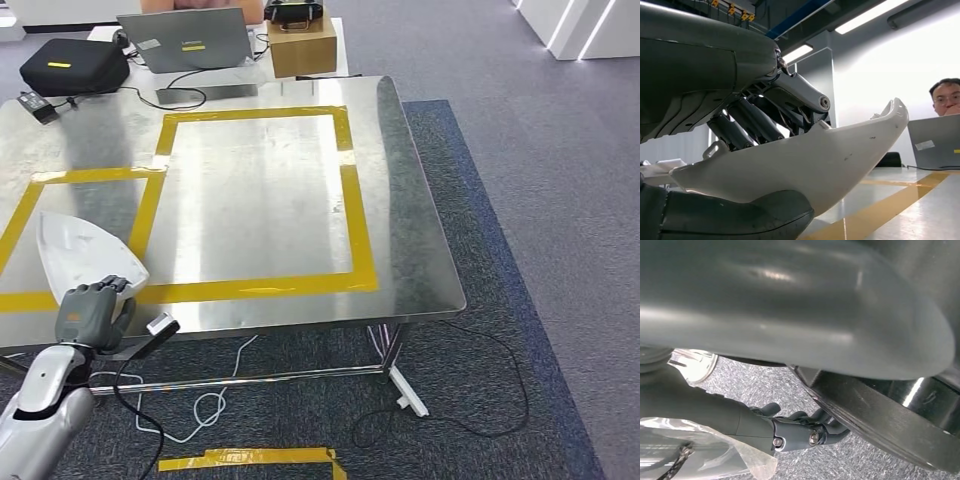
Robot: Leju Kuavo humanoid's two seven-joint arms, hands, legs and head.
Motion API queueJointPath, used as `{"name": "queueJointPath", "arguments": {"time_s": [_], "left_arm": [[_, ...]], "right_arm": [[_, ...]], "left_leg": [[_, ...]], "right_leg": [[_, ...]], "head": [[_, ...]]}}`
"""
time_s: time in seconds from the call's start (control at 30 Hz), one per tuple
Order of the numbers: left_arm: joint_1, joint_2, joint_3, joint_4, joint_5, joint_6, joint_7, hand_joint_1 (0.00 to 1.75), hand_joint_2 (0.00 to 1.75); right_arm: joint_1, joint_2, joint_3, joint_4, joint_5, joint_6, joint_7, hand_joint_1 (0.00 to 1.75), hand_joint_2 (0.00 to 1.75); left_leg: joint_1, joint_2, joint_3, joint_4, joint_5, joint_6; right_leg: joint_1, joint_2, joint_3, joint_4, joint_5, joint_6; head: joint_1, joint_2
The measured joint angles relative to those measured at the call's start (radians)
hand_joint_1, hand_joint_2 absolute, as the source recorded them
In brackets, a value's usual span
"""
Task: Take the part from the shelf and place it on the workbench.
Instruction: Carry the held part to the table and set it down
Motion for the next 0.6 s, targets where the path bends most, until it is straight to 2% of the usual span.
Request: {"name": "queueJointPath", "arguments": {"time_s": [0.2, 0.33, 0.6], "left_arm": [[-0.005, 0.007, -0.012, 0.015, 0.015, 0.01, -0.017, 1.75, 1.75], [-0.007, 0.008, -0.013, 0.028, 0.033, 0.01, -0.03, 0.0, 1.75], [-0.012, 0.01, -0.013, 0.055, 0.088, 0.002, -0.048, 0.0, 1.75]], "right_arm": [[0.0, -0.003, 0.0, 0.0, 0.004, 0.009, -0.003, 0.0, 0.0], [0.0, -0.004, 0.0, 0.0, 0.007, 0.01, -0.003, 0.0, 0.0], [0.001, -0.005, 0.0, 0.0, 0.021, 0.013, -0.002, 0.0, 0.0]], "left_leg": [[0.0, 0.0, 0.0, 0.0, 0.0, 0.0], [0.0, 0.0, 0.0, 0.0, 0.0, 0.0], [0.0, 0.0, 0.0, 0.0, 0.0, 0.0]], "right_leg": [[0.0, 0.0, 0.0, 0.0, 0.0, 0.0], [0.0, 0.0, 0.0, 0.0, 0.0, 0.0], [0.0, 0.0, 0.0, 0.0, 0.0, 0.0]], "head": [[0.0, 0.0], [0.0, 0.0], [0.0, 0.0]]}}
